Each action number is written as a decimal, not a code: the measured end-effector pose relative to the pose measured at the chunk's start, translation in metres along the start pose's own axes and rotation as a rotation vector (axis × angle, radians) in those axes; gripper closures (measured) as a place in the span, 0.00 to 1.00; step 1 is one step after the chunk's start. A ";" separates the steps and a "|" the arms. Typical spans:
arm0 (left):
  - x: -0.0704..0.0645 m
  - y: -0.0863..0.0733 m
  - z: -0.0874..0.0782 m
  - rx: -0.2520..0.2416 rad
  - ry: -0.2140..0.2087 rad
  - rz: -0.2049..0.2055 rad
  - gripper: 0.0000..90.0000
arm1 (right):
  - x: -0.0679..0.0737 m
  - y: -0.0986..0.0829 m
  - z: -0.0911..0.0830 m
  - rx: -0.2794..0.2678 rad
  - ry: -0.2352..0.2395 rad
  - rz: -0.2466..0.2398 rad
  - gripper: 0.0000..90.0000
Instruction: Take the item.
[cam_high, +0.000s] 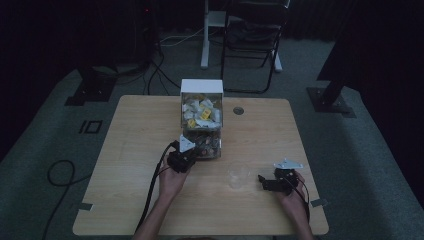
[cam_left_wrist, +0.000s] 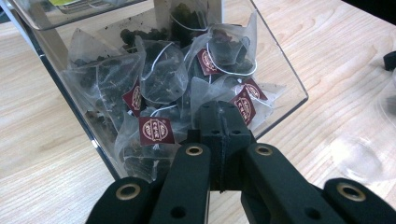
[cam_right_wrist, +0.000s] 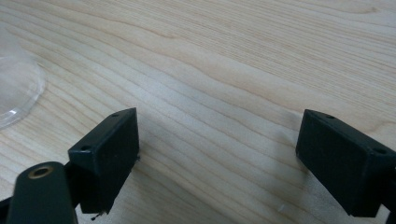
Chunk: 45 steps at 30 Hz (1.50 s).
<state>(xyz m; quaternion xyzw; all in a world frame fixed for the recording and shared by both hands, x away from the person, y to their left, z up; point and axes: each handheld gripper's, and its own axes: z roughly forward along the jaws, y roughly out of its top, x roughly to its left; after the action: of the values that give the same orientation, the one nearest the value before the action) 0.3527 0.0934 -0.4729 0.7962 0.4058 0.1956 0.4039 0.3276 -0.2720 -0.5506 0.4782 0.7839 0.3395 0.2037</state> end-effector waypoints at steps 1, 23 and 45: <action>0.000 0.000 0.000 0.001 0.001 0.002 1.00 | 0.000 0.000 0.000 0.000 0.000 0.000 0.14; 0.004 0.010 -0.019 -0.040 -0.027 -0.004 1.00 | 0.000 0.000 0.000 0.000 0.000 0.000 0.14; 0.000 0.024 -0.030 -0.059 -0.047 0.010 1.00 | 0.000 0.000 0.000 -0.002 -0.001 -0.004 0.14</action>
<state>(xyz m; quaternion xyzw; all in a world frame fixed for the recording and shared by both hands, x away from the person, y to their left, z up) 0.3449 0.0998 -0.4356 0.7903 0.3863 0.1907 0.4357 0.3278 -0.2722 -0.5507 0.4766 0.7844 0.3396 0.2055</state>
